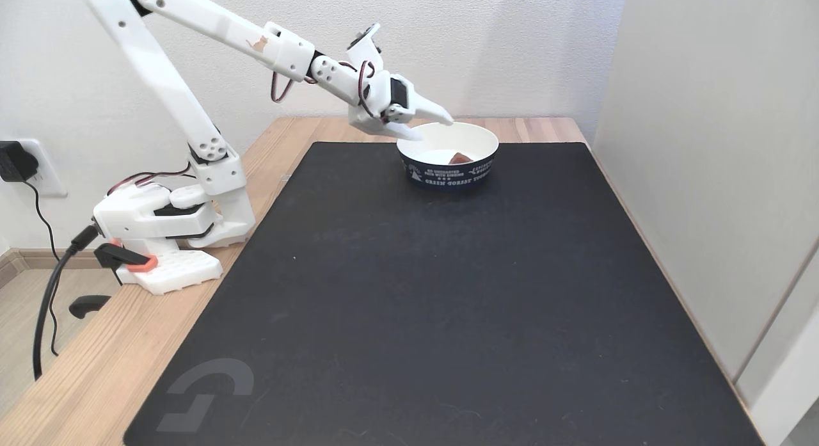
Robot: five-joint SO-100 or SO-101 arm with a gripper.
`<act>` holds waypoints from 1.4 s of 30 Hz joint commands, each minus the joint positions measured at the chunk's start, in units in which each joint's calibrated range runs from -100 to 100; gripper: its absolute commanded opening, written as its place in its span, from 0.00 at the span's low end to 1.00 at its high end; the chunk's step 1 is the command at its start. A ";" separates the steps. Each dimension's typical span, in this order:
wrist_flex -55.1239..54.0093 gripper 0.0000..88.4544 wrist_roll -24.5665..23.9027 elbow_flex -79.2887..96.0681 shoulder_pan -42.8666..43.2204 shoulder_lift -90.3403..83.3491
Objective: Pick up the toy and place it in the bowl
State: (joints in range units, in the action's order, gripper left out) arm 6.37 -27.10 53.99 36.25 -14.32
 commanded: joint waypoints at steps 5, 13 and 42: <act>1.42 0.02 0.28 4.46 -9.19 -20.40; 3.53 0.03 9.41 28.97 -27.25 -49.33; 46.72 0.03 26.06 45.56 -37.96 -85.01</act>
State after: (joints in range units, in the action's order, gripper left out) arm 53.23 -1.21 98.96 -1.96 -98.67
